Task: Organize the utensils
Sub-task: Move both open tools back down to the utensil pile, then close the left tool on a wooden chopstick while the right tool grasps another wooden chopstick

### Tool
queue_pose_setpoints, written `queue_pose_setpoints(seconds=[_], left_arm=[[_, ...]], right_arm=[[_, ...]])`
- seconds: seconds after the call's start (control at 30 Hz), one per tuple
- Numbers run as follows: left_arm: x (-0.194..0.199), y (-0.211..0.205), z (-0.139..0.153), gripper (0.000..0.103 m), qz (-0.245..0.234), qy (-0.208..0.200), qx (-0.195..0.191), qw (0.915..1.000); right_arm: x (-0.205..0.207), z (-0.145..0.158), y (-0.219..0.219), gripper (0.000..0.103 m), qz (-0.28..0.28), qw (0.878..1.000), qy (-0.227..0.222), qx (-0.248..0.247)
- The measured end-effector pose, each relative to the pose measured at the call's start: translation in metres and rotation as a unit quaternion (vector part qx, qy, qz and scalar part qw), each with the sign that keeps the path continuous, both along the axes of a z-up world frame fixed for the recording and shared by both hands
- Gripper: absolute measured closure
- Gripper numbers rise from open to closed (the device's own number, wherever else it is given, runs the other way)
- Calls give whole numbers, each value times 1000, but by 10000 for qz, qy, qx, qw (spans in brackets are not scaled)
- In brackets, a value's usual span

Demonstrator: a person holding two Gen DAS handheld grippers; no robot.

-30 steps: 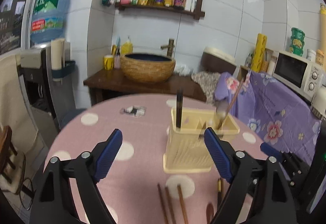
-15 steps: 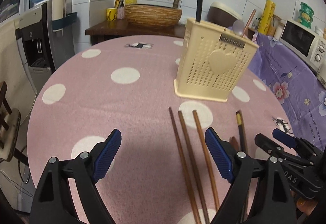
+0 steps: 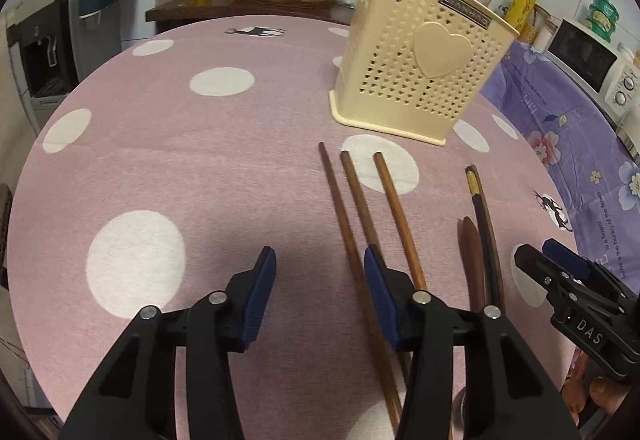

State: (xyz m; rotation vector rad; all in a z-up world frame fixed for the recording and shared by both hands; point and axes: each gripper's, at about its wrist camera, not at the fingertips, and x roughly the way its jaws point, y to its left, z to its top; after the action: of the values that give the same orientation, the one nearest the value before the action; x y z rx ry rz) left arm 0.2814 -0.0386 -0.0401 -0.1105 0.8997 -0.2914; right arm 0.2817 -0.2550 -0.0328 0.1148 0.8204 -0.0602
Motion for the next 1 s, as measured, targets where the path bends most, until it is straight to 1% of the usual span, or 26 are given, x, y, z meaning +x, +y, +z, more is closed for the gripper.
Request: queue_pose_setpoints(seconds=[0.1, 0.17, 0.4, 0.5, 0.53, 0.63, 0.77, 0.83, 0.93, 1.0], left_arm=[[5, -10, 0, 61, -76, -21, 140, 9999], [10, -14, -3, 66, -96, 16, 279, 9996], [21, -25, -2, 69, -142, 3, 496, 9987], [26, -32, -1, 76, -143, -38, 775, 9969], [30, -34, -2, 79, -152, 14, 880, 9960], [38, -34, -4, 85, -114, -9, 1043, 9945], [48, -26, -4, 90, -82, 33, 1090, 9940], [53, -18, -3, 91, -32, 74, 1038, 9946], [58, -5, -1, 91, -31, 170, 830, 9964], [58, 0, 0, 91, -5, 144, 877, 9960]], right_arm=[[0, 0, -2, 41, -8, 10000, -13, 11], [0, 0, -4, 41, 2, 10000, -6, 13], [1, -2, -6, 41, -14, 10000, 29, 35], [1, -1, -4, 41, 25, 10000, 23, 26], [1, 1, -2, 41, 51, 10000, 0, 16], [1, 6, 2, 41, 111, 9999, -66, 4], [5, 13, 11, 41, 306, 9995, -89, 31], [11, 17, 20, 41, 508, 9986, -71, 117], [23, 22, 35, 45, 836, 9961, 7, 293], [36, 23, 49, 49, 1027, 9944, 102, 239]])
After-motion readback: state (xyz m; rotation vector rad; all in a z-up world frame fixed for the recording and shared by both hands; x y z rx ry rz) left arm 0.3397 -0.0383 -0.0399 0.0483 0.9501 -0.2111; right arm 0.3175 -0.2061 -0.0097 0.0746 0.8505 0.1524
